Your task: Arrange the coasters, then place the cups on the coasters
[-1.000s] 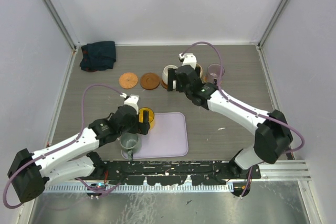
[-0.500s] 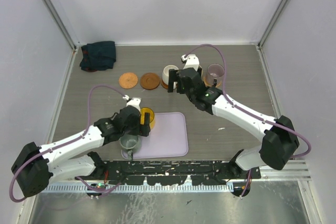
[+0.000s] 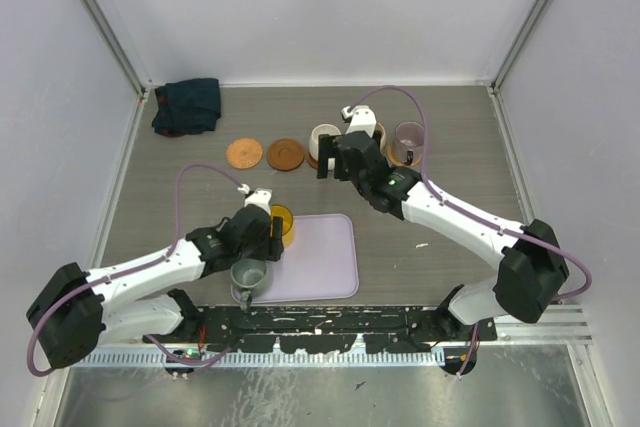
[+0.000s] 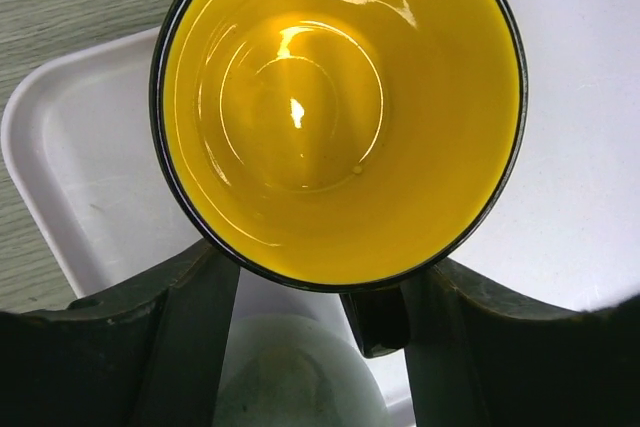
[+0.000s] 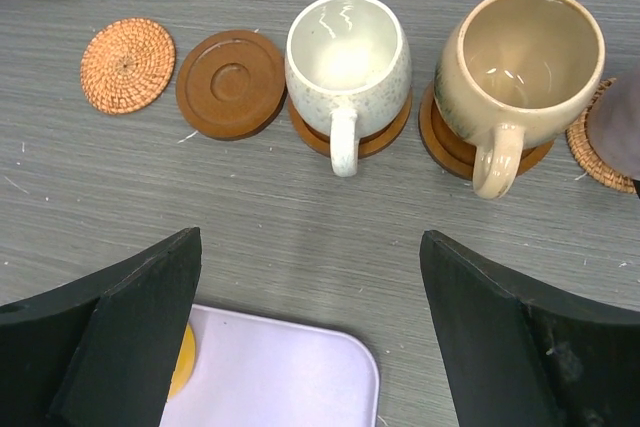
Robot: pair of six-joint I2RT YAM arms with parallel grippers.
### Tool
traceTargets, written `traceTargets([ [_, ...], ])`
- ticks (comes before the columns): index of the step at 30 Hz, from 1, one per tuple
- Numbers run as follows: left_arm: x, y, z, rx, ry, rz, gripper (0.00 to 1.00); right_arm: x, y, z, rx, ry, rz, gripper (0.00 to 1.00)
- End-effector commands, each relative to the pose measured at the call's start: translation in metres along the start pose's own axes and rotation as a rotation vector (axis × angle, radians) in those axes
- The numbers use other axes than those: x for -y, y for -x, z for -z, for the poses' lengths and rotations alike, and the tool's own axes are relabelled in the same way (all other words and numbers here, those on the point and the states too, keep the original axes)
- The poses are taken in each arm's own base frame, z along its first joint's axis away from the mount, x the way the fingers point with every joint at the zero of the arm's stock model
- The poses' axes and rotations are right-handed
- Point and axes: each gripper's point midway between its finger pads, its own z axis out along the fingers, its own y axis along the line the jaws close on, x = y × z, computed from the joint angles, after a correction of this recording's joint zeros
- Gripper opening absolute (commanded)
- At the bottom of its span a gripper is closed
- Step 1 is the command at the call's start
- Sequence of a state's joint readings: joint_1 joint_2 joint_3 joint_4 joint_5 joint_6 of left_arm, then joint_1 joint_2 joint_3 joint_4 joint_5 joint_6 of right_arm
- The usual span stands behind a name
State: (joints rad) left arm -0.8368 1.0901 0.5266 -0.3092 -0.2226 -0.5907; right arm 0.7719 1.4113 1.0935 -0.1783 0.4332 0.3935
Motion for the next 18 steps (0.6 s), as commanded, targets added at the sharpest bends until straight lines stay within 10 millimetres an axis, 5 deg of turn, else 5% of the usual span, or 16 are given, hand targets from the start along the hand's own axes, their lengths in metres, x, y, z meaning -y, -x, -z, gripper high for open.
traceTargets([
  [1,-0.002,0.012,-0.006,0.062,0.022,0.024,0.6,-0.009,0.014,0.0,0.052,0.015,-0.021,0.94],
  [18,-0.003,0.015,-0.007,0.055,0.038,0.004,0.08,-0.01,0.001,0.0,0.026,0.001,0.016,0.94],
])
